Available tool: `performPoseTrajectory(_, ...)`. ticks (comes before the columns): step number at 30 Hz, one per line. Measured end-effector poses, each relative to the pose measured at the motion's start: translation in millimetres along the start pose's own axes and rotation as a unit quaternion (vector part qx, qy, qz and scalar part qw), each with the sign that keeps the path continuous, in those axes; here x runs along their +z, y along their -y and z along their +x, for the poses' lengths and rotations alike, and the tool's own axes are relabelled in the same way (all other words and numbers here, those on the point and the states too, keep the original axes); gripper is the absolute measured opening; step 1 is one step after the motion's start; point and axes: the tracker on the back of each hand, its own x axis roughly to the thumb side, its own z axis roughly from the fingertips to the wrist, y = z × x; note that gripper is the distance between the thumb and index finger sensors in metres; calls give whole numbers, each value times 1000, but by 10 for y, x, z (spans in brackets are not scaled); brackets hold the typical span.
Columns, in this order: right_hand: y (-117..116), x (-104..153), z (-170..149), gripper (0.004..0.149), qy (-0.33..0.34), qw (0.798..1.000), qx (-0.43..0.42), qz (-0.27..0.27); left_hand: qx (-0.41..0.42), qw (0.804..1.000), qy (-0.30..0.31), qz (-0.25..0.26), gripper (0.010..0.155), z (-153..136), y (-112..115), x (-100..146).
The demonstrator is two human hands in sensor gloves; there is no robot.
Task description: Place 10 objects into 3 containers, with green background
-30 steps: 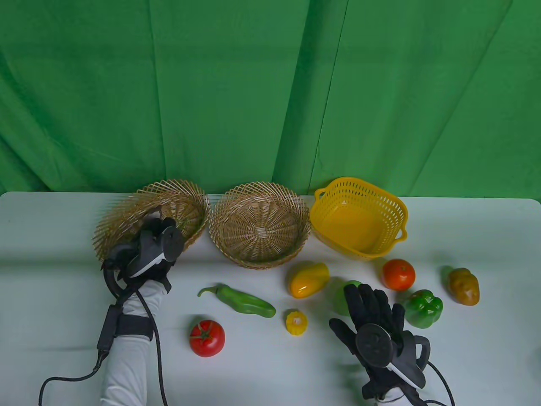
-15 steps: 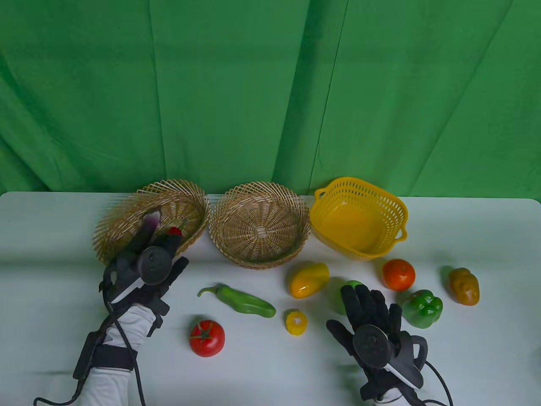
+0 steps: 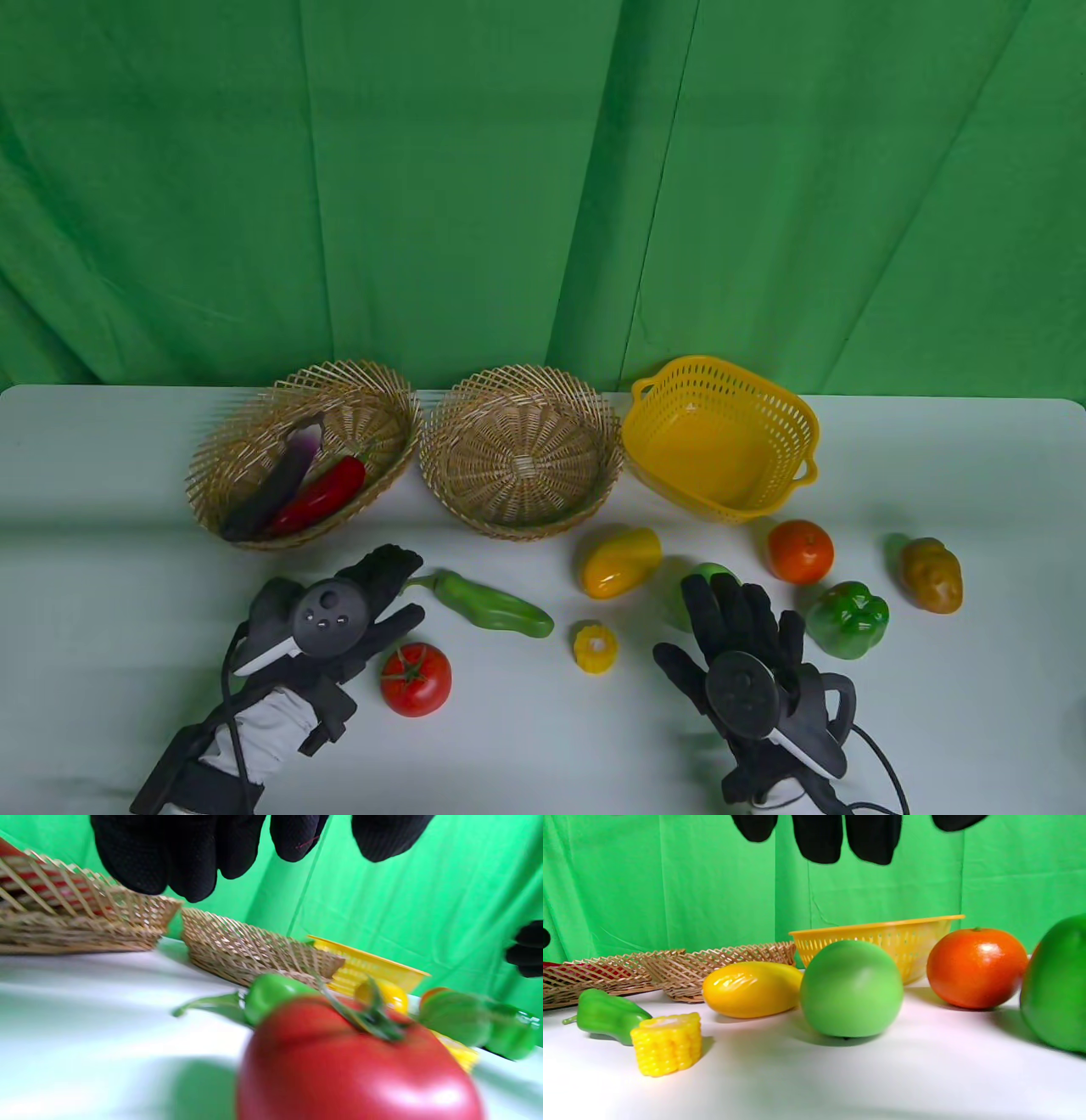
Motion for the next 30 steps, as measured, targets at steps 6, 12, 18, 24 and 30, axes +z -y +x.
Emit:
performPoseTrajectory(6,-4,-2,8,80,1,1000,2,2,25,997,37,-62,74,112,269,90)
performPoseTrajectory(12,-7,-4,13,80,1,1000,3,5,-2,994,43,-103,78,141,472,95)
performPoseTrajectory(18,-6,-9,6,80,-1,1000,2,5,-2,988,44,-148,84,145,623,88)
performPoseTrajectory(24,-4,-13,-2,80,-3,1000,2,6,-5,986,39,-165,84,121,691,53)
performPoseTrajectory(30,-3,-21,-14,80,-5,1000,1,6,-42,988,54,-141,82,152,690,12)
